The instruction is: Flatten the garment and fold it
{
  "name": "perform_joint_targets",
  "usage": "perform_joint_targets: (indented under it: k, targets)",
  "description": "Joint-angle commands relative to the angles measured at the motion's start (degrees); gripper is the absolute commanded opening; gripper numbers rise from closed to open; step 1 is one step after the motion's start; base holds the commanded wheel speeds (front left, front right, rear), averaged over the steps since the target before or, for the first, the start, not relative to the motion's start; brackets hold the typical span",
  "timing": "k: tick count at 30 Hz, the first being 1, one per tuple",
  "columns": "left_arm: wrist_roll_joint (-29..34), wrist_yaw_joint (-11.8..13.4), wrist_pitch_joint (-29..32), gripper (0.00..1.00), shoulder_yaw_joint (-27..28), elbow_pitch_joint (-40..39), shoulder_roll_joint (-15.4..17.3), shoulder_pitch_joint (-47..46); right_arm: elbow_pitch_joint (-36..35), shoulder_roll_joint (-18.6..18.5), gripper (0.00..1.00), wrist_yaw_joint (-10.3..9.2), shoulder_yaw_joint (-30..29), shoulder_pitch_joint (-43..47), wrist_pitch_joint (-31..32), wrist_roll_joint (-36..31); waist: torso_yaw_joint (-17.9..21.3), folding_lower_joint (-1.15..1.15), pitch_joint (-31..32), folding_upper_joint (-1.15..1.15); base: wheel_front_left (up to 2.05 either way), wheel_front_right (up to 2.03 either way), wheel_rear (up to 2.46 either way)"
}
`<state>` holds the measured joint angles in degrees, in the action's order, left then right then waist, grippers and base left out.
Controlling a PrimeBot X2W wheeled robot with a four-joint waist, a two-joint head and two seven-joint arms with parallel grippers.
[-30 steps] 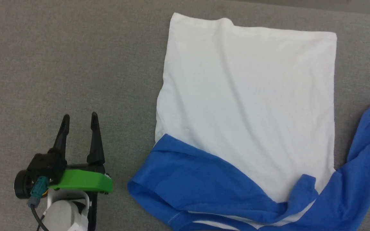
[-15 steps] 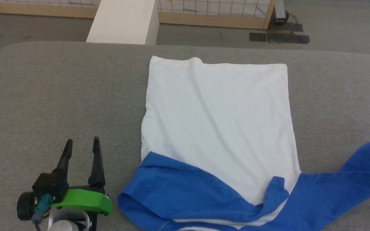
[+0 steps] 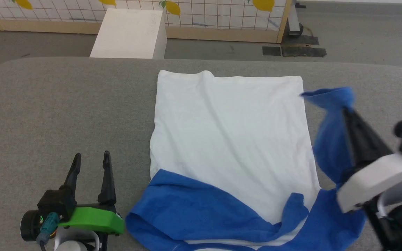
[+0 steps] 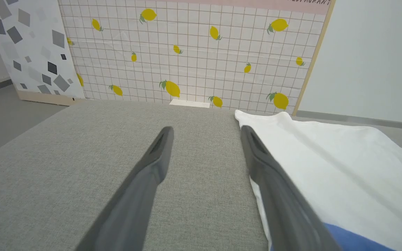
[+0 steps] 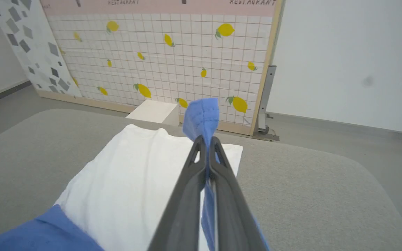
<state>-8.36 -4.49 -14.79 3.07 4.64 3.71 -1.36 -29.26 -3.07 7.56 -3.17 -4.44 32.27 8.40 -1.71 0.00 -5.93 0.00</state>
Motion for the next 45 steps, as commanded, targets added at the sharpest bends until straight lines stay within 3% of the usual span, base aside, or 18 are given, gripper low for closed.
perform_joint_targets:
  k: [1,7,13,19,26,27,28,29,37,45]
  targets:
    - [0.4,-0.2,-0.2,1.0,-0.1,-0.2,-0.2,0.1,0.2,0.2,0.0,-0.08,4.0,-0.2,0.1,0.0,-0.3,0.0,-0.2,0.0,0.0,0.0,0.0]
    - [0.1,-0.2,-0.2,1.0,-0.6,-0.1,-0.3,-0.8,7.8,0.2,0.0,-0.08,20.2,-3.4,-1.4,0.0,-1.7,0.0,-1.5,0.0,0.0,0.0,0.0]
    - [-0.4,-0.2,-0.2,1.0,-1.2,0.2,-0.5,-1.8,20.0,0.2,0.0,-0.08,31.2,-7.4,-3.5,1.9,-3.8,0.0,-3.4,0.0,0.0,0.0,0.0]
    - [-0.9,-0.1,-0.2,1.0,-1.9,0.5,-0.6,-2.7,32.1,0.2,0.0,-0.08,38.8,-10.9,-4.2,3.9,-5.8,0.0,-5.2,0.0,0.0,0.0,0.0]
    - [-1.4,0.1,-0.2,1.0,-2.4,0.9,-0.7,-3.2,41.5,0.2,0.0,-0.08,42.5,-12.6,-2.8,6.0,-6.8,0.0,-6.0,0.0,0.0,0.0,0.0]
    - [-1.4,0.0,-0.2,1.0,-2.5,1.0,-0.7,-3.2,42.0,0.2,0.04,-0.08,42.7,-12.6,-2.6,6.3,-6.7,0.0,-5.9,0.0,0.0,0.0,0.0]
    - [-1.4,0.0,-0.2,1.0,-2.5,1.2,-0.7,-3.1,42.3,0.2,0.84,-0.08,42.9,-12.7,-2.7,6.7,-6.7,0.0,-5.7,0.0,0.0,0.0,0.0]
    - [-1.3,0.0,-0.2,1.0,-2.6,1.3,-0.8,-3.0,42.3,0.2,1.0,-0.08,42.6,-12.5,-3.0,7.4,-6.6,0.0,-5.5,0.0,0.0,0.0,0.0]
    - [-0.5,-0.2,-0.2,1.0,-2.7,2.1,-0.6,-2.1,35.1,0.2,1.0,-0.08,34.2,-9.8,-13.3,10.9,-4.8,0.0,-3.0,0.0,0.0,0.0,0.0]
    - [0.1,-1.1,-0.2,1.0,-3.4,2.4,1.4,-3.3,25.3,0.2,1.0,-0.08,17.7,-2.6,-24.0,7.4,-1.2,0.0,-2.7,0.0,0.0,0.0,0.0]
